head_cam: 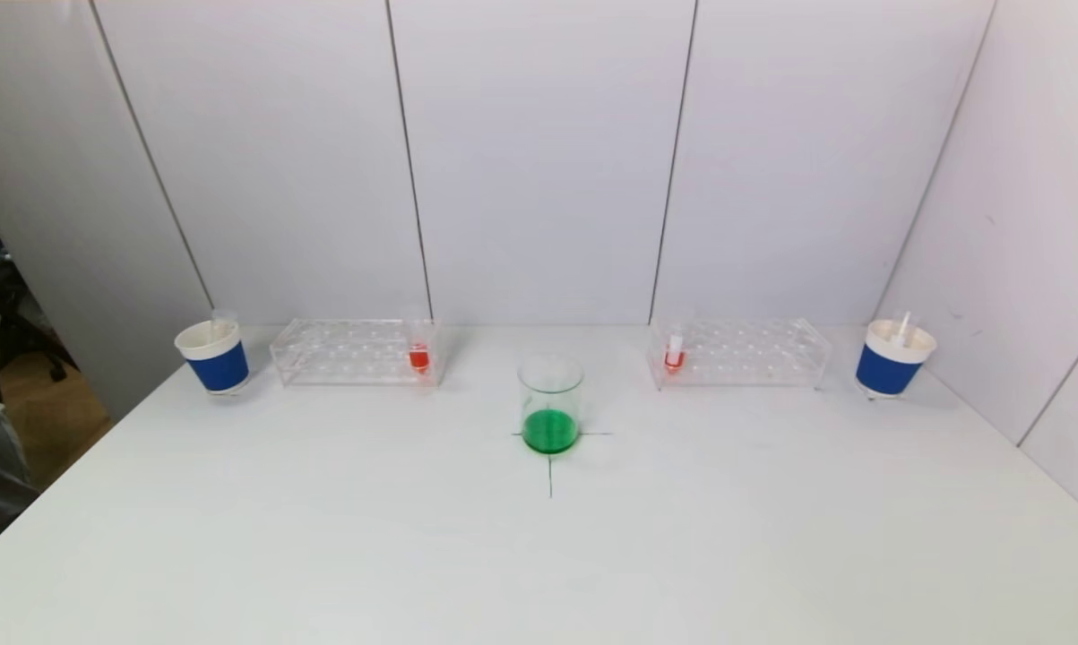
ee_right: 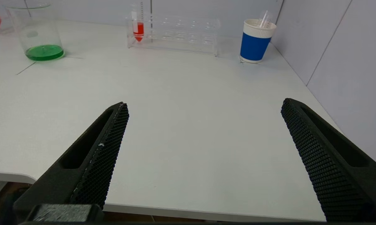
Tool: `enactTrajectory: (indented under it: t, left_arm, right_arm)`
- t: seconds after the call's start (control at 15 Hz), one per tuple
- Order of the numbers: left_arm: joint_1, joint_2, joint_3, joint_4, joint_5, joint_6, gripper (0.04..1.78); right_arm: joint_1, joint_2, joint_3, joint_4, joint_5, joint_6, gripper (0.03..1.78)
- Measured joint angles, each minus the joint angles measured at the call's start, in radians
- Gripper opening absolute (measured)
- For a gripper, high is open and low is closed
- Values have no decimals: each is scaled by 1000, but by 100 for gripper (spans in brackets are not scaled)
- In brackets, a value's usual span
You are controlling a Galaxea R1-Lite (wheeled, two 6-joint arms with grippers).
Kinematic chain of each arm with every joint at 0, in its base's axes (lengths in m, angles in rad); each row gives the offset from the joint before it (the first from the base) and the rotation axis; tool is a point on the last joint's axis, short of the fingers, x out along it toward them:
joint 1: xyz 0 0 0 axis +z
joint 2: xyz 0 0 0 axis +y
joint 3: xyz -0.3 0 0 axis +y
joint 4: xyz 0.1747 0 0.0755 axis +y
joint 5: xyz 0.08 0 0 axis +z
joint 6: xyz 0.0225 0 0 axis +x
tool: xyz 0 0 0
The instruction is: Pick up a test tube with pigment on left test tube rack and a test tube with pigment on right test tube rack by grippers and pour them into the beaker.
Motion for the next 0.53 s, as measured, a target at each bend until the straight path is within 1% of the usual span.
enactTrajectory:
  t: [0.53]
  left_arm:
    - [0,0,0,0,0,0,176]
  right_arm:
    - [0,0,3,-5,-2,4,177]
